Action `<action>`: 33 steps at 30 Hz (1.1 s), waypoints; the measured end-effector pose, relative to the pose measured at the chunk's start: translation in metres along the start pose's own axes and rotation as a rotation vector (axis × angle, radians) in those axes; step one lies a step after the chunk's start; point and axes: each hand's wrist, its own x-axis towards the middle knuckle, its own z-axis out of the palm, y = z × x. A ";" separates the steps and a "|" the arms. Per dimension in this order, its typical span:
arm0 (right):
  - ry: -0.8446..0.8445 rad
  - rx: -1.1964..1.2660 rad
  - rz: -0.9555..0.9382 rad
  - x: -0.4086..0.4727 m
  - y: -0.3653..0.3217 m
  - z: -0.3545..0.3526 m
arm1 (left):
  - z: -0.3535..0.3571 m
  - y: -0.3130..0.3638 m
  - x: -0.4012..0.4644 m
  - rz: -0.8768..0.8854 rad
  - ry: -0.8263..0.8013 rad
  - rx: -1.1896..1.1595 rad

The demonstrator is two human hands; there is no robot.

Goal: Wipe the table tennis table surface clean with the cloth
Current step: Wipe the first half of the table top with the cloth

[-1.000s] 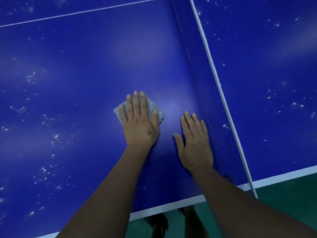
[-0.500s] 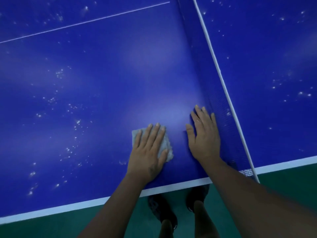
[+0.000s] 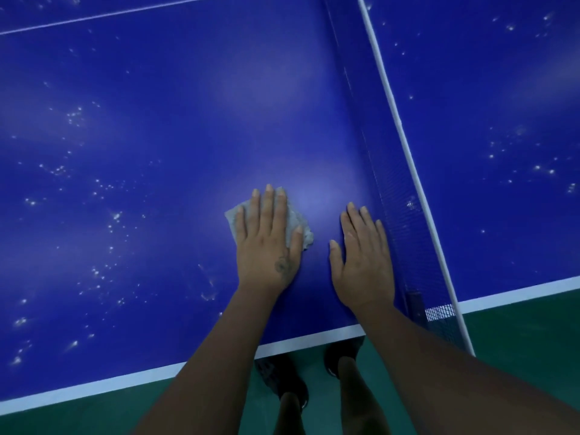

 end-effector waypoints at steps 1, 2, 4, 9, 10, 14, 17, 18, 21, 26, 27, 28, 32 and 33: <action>-0.002 -0.009 0.001 0.000 0.001 0.000 | 0.002 0.006 -0.004 0.028 -0.007 -0.002; 0.000 -0.015 -0.002 0.000 0.002 0.000 | 0.002 0.010 -0.014 0.063 -0.016 0.005; 0.013 -0.013 -0.011 0.001 0.001 -0.001 | 0.000 0.014 -0.046 0.141 -0.064 0.044; 0.009 -0.008 0.010 0.001 -0.003 -0.003 | -0.003 0.005 -0.083 0.224 -0.124 0.077; 0.006 -0.007 0.013 0.001 -0.004 -0.003 | -0.002 0.001 -0.072 0.233 -0.113 0.087; -0.024 -0.016 0.022 0.000 -0.005 -0.005 | -0.006 -0.028 -0.012 0.142 -0.047 0.041; -0.044 -0.022 0.014 0.000 -0.003 -0.006 | -0.018 -0.060 0.002 -0.024 -0.040 0.019; -0.043 -0.018 0.009 0.000 -0.003 -0.005 | -0.020 -0.069 -0.004 -0.084 -0.037 0.021; -0.049 -0.026 -0.002 -0.002 -0.003 -0.005 | -0.023 -0.086 -0.048 -0.231 -0.004 0.028; -0.053 -0.045 0.004 -0.004 -0.008 -0.008 | -0.022 -0.069 -0.133 -0.320 -0.010 0.027; -0.048 -0.049 -0.004 -0.006 -0.012 -0.008 | -0.020 -0.068 -0.140 -0.313 -0.012 0.029; -0.041 -0.045 -0.018 -0.010 -0.017 -0.008 | -0.020 -0.071 -0.140 -0.301 -0.015 0.030; -0.049 -0.027 -0.054 -0.025 -0.029 -0.003 | -0.023 -0.095 -0.099 -0.306 0.004 0.044; -0.052 -0.028 -0.051 -0.025 -0.028 -0.003 | -0.023 -0.099 -0.089 -0.327 0.010 0.041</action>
